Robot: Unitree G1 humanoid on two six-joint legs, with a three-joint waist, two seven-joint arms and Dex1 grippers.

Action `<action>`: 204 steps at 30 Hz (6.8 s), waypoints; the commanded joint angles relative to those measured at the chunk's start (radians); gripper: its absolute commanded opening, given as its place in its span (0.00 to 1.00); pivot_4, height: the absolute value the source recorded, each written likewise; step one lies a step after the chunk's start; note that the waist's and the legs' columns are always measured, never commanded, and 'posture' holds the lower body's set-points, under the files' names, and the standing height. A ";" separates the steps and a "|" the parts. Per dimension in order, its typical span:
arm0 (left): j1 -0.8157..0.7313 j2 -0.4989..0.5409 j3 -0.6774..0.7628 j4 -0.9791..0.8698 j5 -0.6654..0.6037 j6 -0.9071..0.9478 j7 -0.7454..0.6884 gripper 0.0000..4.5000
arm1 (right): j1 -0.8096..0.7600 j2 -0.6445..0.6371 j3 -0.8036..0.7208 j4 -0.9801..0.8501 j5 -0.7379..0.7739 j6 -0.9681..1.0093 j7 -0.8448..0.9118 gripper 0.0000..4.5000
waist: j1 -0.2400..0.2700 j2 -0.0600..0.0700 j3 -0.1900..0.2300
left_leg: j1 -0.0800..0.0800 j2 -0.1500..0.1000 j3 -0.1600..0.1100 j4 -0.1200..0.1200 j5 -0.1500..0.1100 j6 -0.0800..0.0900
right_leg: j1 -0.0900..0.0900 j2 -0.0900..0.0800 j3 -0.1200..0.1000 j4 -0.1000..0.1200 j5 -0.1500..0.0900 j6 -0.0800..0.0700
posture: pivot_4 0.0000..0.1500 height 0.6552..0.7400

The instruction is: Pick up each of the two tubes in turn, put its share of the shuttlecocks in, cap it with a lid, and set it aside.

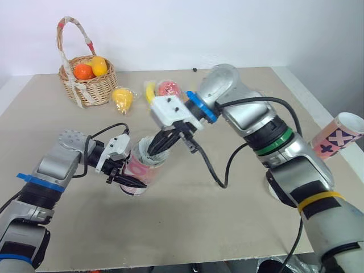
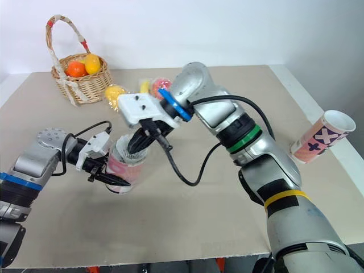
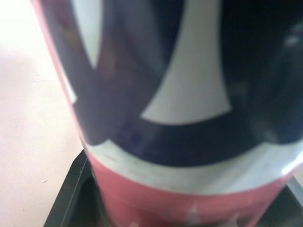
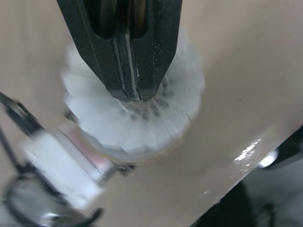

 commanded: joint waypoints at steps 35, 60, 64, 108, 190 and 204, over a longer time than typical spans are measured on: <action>-0.001 -0.041 0.022 0.019 0.024 0.006 0.007 0.52 | -0.028 0.033 -0.118 0.047 0.012 0.130 0.045 0.01 | 0.001 -0.001 0.000 | 0.001 -0.001 -0.010 0.000 0.003 -0.005 | 0.000 0.000 -0.008 0.010 -0.004 -0.005 | 1.00 0.88; 0.166 -0.307 0.123 0.012 -0.085 -0.161 0.110 0.52 | 0.620 -0.533 -0.681 -0.608 0.089 0.425 -0.344 0.01 | -0.003 -0.002 0.001 | -0.001 -0.001 -0.010 -0.003 0.002 -0.004 | -0.002 0.000 -0.008 0.010 -0.008 -0.005 | 1.00 0.88; 0.167 -0.326 0.093 0.056 -0.033 -0.263 0.104 0.52 | 0.788 -0.627 -0.764 -0.632 0.073 0.424 -0.382 0.01 | -0.001 -0.003 0.001 | -0.001 -0.002 -0.010 -0.002 0.002 -0.004 | -0.002 0.000 -0.007 0.010 -0.007 -0.004 | 1.00 0.88; 0.126 -0.352 0.053 0.136 0.005 -0.286 0.111 0.52 | 0.883 -0.722 -0.582 -0.051 -0.152 0.110 -0.144 0.02 | -0.004 -0.002 0.000 | 0.006 -0.003 -0.002 -0.001 0.003 -0.004 | 0.002 0.000 0.002 0.009 -0.007 -0.003 | 1.00 0.88; 0.065 -0.351 0.045 0.291 0.035 -0.352 0.063 0.52 | 0.109 -0.110 -0.155 -0.296 -0.243 -0.002 -0.025 0.01 | -0.023 -0.003 -0.001 | 0.009 -0.002 -0.006 -0.002 0.004 -0.003 | 0.004 0.001 -0.001 0.009 -0.005 -0.006 | 1.00 0.88; 0.067 -0.352 0.046 0.287 0.036 -0.344 0.062 0.52 | 0.077 -0.056 -0.225 -0.252 -0.223 0.007 -0.110 0.01 | -0.025 -0.003 -0.001 | 0.009 -0.001 -0.007 -0.003 0.004 -0.003 | 0.004 0.003 -0.003 0.009 -0.005 -0.007 | 1.00 0.88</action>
